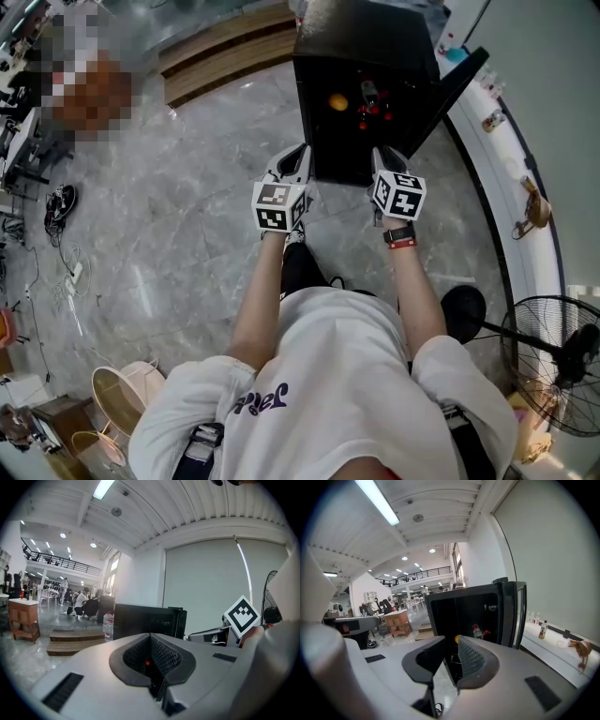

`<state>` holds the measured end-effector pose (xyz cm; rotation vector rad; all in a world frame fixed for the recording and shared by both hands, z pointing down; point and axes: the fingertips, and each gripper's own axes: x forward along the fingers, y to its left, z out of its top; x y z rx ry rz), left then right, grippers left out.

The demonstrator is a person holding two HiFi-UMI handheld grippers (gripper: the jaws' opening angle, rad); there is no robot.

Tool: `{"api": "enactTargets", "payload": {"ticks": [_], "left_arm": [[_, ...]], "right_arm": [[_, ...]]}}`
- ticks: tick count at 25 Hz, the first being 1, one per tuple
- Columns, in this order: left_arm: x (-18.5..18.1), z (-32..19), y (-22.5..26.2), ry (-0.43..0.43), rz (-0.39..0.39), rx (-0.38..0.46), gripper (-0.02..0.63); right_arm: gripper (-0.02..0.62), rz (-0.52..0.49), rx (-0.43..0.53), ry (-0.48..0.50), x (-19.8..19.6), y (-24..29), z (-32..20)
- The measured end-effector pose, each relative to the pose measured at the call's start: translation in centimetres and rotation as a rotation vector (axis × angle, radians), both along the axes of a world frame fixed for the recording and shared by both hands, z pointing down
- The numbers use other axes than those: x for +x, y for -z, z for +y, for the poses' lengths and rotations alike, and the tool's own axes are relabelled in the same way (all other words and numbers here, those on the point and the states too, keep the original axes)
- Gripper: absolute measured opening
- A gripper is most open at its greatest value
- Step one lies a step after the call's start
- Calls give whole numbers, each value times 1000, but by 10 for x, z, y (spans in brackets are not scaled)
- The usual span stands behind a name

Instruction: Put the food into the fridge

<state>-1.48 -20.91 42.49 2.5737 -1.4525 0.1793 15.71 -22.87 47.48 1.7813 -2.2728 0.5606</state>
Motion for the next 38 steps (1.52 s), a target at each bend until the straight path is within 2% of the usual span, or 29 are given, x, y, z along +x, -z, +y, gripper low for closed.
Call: {"api": "enactTargets", "payload": {"ticks": [16, 24, 38], "left_arm": [[1, 28, 21, 6, -17, 44, 18], [9, 32, 34, 0, -14, 74, 18], [11, 39, 41, 22, -25, 91, 18]], "right_arm": [[61, -20, 86, -19, 10, 41, 41], [20, -1, 142, -49, 22, 58, 54], [15, 17, 200, -97, 40, 76, 74]]}}
